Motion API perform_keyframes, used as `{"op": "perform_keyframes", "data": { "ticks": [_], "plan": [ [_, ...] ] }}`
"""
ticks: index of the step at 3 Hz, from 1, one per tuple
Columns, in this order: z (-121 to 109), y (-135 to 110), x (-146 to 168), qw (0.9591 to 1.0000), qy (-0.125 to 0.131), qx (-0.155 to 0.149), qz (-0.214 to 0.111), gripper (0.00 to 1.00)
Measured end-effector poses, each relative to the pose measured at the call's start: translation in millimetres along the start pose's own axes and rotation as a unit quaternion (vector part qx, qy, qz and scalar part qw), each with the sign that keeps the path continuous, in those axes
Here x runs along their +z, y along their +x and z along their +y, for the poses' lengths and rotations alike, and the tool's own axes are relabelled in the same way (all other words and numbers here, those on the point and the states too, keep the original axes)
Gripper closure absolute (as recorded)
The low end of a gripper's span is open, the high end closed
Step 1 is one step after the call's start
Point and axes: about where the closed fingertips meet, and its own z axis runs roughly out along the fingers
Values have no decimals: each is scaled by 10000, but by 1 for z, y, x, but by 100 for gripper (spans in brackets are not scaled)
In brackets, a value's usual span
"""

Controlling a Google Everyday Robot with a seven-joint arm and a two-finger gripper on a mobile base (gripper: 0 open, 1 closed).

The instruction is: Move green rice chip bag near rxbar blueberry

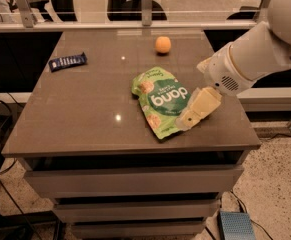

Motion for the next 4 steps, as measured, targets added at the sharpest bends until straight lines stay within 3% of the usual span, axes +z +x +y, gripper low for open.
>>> {"op": "perform_keyframes", "data": {
  "ticks": [1,3,4],
  "plan": [
    [-3,-2,-1,9998,51,90,-169,0],
    [-26,-20,44,9964,19,546,-653,0],
    [-28,-22,65,9947,-99,727,-726,0]
  ]
}}
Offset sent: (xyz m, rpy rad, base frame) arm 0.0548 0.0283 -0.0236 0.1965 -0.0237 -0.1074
